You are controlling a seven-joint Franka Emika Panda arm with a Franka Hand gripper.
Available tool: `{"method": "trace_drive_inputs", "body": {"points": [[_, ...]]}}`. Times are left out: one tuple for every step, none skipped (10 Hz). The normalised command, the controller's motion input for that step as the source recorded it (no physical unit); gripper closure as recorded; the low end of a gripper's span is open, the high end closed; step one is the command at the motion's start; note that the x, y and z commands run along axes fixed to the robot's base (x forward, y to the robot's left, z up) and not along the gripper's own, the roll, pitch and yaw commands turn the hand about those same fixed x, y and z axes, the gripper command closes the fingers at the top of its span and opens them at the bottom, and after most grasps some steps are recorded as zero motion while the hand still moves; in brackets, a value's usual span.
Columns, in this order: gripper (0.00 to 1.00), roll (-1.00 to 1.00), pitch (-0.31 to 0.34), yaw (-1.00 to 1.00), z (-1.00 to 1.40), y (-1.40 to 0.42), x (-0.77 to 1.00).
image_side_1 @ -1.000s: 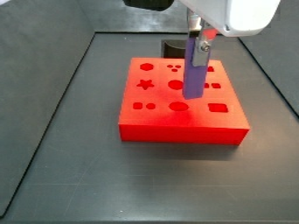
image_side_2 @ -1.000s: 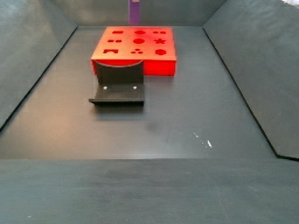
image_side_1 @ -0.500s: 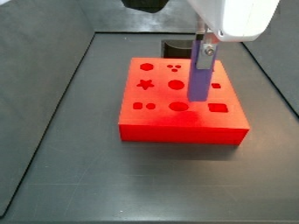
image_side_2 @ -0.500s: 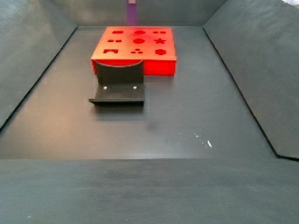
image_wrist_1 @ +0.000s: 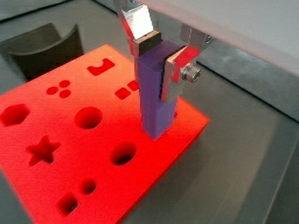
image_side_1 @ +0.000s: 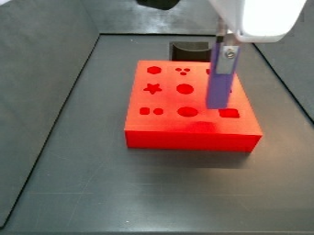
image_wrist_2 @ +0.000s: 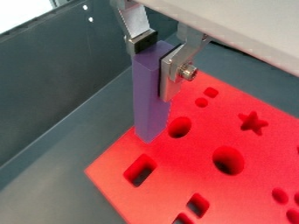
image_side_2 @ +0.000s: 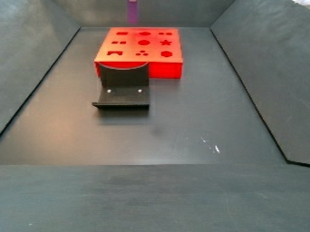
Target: Insert the rectangle object.
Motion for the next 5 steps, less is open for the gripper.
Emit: {"method": "trace_drive_inputs", "body": {"points": [[1.0, -0.23, -0.121, -0.18, 0.0, 0.09, 0.78], [1.0, -0.13, -0.139, -0.17, 0.0, 0.01, 0.85], [1.0, -0.05, -0.141, -0.17, 0.0, 0.0, 0.87], [1.0, 0.05, -0.059, -0.18, -0.07, 0.0, 0.77], [1.0, 0.45, 0.141, -0.21, -0.16, -0.13, 0.31]]}}
